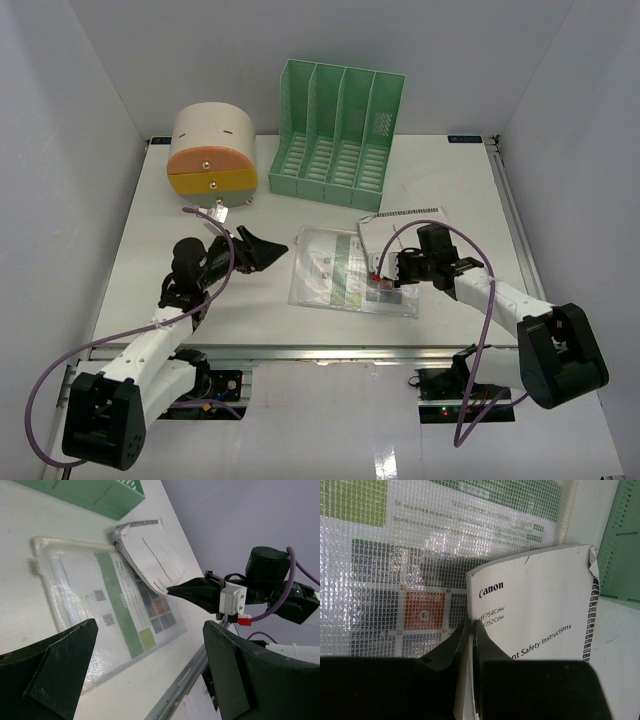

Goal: Organize the desk

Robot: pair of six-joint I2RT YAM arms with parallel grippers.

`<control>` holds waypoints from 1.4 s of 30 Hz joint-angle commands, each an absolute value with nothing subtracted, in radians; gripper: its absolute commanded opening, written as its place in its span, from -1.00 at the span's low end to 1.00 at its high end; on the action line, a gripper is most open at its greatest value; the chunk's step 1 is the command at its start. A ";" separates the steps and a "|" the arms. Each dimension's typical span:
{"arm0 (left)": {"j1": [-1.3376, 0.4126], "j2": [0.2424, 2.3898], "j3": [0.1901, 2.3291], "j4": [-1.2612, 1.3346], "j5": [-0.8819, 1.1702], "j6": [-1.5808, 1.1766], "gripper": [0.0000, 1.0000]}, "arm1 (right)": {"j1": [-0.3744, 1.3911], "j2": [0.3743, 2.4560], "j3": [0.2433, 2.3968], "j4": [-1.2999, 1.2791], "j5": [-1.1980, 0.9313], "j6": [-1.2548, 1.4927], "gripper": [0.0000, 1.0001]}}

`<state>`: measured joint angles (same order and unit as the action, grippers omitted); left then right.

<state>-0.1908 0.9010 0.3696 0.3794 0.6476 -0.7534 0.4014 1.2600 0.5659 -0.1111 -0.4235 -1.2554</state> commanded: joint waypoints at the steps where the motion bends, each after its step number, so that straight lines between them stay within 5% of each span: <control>1: -0.346 0.994 0.365 0.476 0.422 -0.909 0.96 | 0.403 1.169 0.593 -0.164 -0.474 -1.152 -0.85; 8: -0.559 1.329 0.542 0.467 0.176 -1.140 0.95 | 0.403 1.099 0.602 -0.191 -0.534 -1.102 -0.85; 17: -0.734 1.793 0.974 0.404 0.123 -1.313 0.89 | 0.403 1.056 0.565 -0.173 -0.551 -1.089 -0.85; 24: -0.773 1.956 1.123 0.342 0.151 -1.370 0.30 | 0.403 1.029 0.545 -0.150 -0.569 -1.062 -0.85; 29: -0.787 2.002 1.178 0.331 0.192 -1.370 0.09 | 0.403 1.023 0.529 -0.129 -0.580 -1.048 -0.85; 34: -0.793 2.029 1.198 0.328 0.241 -1.355 0.15 | 0.403 1.013 0.525 -0.122 -0.567 -1.043 -0.84; 42: -0.793 1.992 1.162 0.309 0.270 -1.321 0.51 | 0.403 1.011 0.522 -0.095 -0.536 -1.030 -0.85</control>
